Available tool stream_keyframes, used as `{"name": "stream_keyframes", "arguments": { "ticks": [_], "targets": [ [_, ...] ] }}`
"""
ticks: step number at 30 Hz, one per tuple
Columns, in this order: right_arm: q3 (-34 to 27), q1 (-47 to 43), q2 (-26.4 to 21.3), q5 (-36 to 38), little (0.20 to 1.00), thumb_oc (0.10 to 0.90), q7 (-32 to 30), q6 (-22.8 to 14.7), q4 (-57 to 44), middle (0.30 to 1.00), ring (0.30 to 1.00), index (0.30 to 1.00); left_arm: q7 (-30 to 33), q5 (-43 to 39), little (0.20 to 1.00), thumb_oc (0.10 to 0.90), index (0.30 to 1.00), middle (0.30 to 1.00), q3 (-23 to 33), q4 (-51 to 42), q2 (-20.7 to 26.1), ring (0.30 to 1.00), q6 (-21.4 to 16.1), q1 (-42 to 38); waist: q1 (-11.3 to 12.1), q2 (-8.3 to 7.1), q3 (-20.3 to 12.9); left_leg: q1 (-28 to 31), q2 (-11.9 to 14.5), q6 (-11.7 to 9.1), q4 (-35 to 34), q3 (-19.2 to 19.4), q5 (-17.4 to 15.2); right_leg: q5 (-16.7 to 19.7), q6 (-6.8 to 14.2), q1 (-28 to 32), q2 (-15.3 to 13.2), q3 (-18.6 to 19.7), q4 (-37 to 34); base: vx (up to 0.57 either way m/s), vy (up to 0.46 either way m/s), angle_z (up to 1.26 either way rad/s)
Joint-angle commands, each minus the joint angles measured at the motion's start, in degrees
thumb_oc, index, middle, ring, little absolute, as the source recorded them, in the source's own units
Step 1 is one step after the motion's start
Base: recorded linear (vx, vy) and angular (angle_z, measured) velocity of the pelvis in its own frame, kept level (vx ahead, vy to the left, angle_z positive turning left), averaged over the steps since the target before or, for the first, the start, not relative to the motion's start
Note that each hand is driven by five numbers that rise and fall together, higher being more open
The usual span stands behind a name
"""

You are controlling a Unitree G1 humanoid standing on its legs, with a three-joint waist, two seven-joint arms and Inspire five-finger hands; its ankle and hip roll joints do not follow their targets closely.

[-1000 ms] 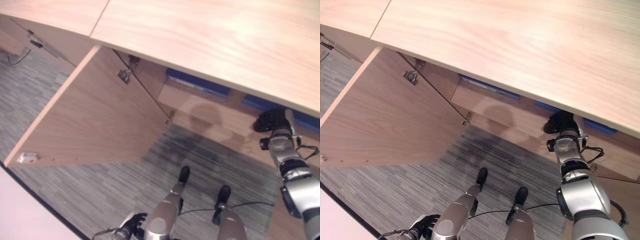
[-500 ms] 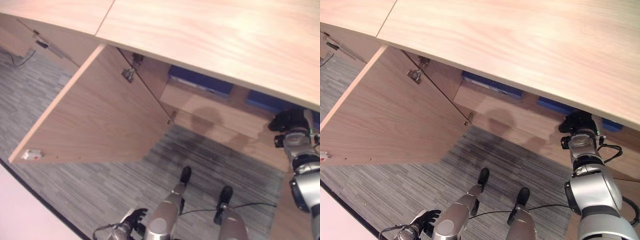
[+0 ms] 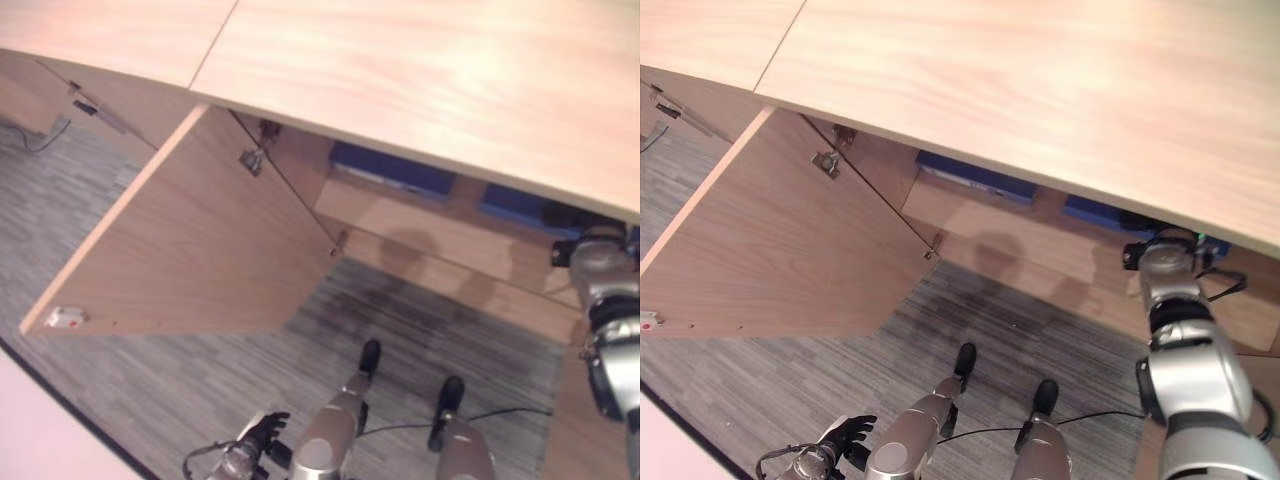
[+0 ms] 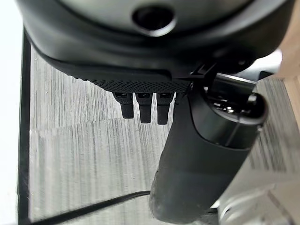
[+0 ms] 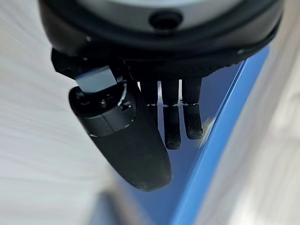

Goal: Put the empty folder in the office cabinet

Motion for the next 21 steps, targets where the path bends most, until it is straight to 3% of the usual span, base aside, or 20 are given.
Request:
{"name": "stream_keyframes", "arguments": {
  "ticks": [1,4,5,6,7,14,21],
  "targets": [
    [1.5,2.8,-1.1,0.1,0.3,0.4,-1.9,-5.7,-4.0,0.3,0.3,0.3,0.9,-0.9,0.9,0.8,0.9,0.9,-3.2,5.8,0.0,0.9,0.5,1.4,0.3,-2.36,-8.1,0.7,3.7,-2.5,2.1,3.3,-8.1,-5.0,2.5,-1.7,-2.3,0.2,3.9,0.1,-0.027,-0.11],
    [0.3,14.1,2.7,-4.0,0.3,0.4,-0.4,-6.0,-14.7,0.3,0.3,0.3,1.0,0.4,0.9,0.8,0.9,0.9,-0.5,6.6,-0.8,0.9,1.0,1.6,-1.5,-4.85,-10.3,3.2,4.1,-2.5,1.1,4.4,-8.6,-4.2,2.6,1.3,-1.8,0.2,1.2,0.09,-0.022,-0.06],
    [-0.1,16.7,3.3,-4.8,0.38,0.453,0.2,-5.9,-16.8,0.38,0.38,0.38,1.0,0.6,0.9,0.8,0.9,0.9,0.3,6.7,-0.9,0.9,1.1,1.8,-1.8,-5.39,-10.8,3.8,4.2,-2.4,0.9,4.5,-8.7,-4.1,2.6,1.9,-1.7,0.3,0.9,0.06,-0.016,-0.15],
    [-0.3,17.2,3.4,-4.9,0.796,0.731,0.1,-5.7,-17.3,0.796,0.796,0.796,1.0,0.7,0.9,0.8,0.9,0.9,0.1,6.7,-0.8,0.9,1.1,1.9,-1.7,-5.47,-10.9,4.1,4.2,-2.4,0.8,4.5,-8.7,-4.0,2.6,2.1,-1.7,0.3,0.7,0.08,-0.013,-0.16],
    [-1.1,22.4,5.2,-5.8,0.9,0.8,1.5,-5.8,-22.0,0.9,0.9,0.9,1.1,0.9,0.9,0.8,0.9,0.9,1.6,6.9,-0.9,0.9,1.3,2.1,-2.5,-6.35,-12.0,5.6,4.5,-2.3,0.4,5.0,-9.0,-4.1,2.7,3.3,-1.5,0.2,0.4,0.08,-0.008,-0.11],
    [-0.5,37.3,9.6,-5.3,0.9,0.8,8.8,-5.9,-32.2,0.9,0.9,0.9,2.3,-3.1,0.9,0.8,0.9,0.9,7.3,4.9,-0.8,0.9,0.7,1.5,-4.4,-8.95,-16.2,11.0,5.8,-2.6,-0.6,5.7,-10.1,-5.1,2.7,7.9,-0.5,-0.2,-0.2,0.07,-0.012,-0.11],
    [4.2,39.8,11.0,-6.6,0.9,0.8,11.6,-5.8,-32.0,0.9,0.9,0.9,3.2,-9.7,0.9,0.8,0.9,0.9,11.3,2.7,-0.5,0.9,-0.3,1.6,-2.6,-10.0,-18.5,11.3,6.6,-4.5,-0.7,4.5,-8.7,-5.0,2.0,12.0,0.9,-2.4,-4.9,0.0,-0.073,0.06]
  ]
}}
